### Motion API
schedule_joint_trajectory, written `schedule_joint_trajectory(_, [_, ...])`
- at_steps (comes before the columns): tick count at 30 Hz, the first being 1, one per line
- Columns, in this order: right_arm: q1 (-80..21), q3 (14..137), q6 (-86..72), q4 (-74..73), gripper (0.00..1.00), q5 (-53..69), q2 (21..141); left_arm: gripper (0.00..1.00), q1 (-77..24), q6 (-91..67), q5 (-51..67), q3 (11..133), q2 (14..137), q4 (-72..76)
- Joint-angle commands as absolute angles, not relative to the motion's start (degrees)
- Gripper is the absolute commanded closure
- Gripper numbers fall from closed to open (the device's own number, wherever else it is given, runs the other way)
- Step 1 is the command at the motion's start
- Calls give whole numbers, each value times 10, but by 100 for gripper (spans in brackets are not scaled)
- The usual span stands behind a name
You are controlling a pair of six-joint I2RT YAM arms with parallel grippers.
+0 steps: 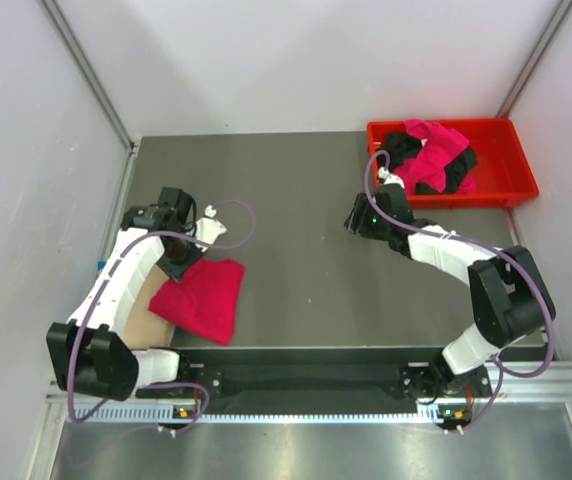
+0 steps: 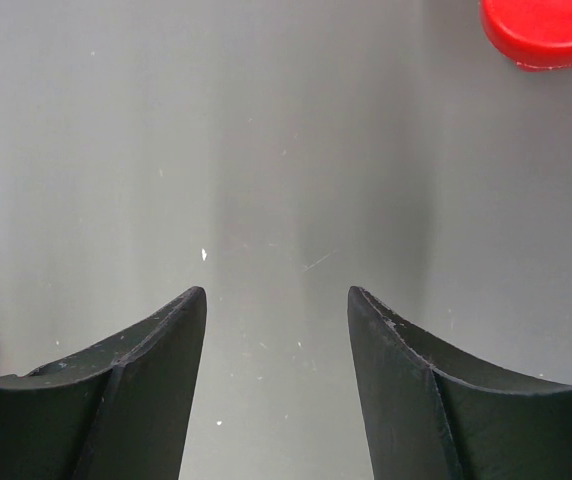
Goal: Fold and stack the t-shirts
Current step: Neatly place the folded tshirt to the corner
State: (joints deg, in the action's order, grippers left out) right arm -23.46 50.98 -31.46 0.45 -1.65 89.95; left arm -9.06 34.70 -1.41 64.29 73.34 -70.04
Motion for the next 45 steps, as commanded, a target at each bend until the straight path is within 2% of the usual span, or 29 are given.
schedule_joint_trajectory(1, [-230, 500, -306, 24, 41, -13, 873, 100, -88, 359, -71, 679, 705, -751])
schedule_joint_trajectory(7, [-221, 479, -301, 33, 40, -8, 855, 100, -87, 358, -160, 662, 668, -760])
schedule_joint_trajectory(20, [-202, 466, -291, 54, 40, 26, 855, 100, -86, 337, -279, 709, 635, -773])
schedule_joint_trajectory(30, [-180, 457, -283, 75, 40, 57, 867, 100, -86, 325, -323, 751, 638, -784])
schedule_joint_trajectory(34, [-170, 455, -282, 80, 40, 69, 873, 100, -82, 327, -331, 720, 635, -764])
schedule_joint_trajectory(45, [-156, 452, -282, 90, 40, 97, 880, 100, 60, 411, -341, 598, 670, -599])
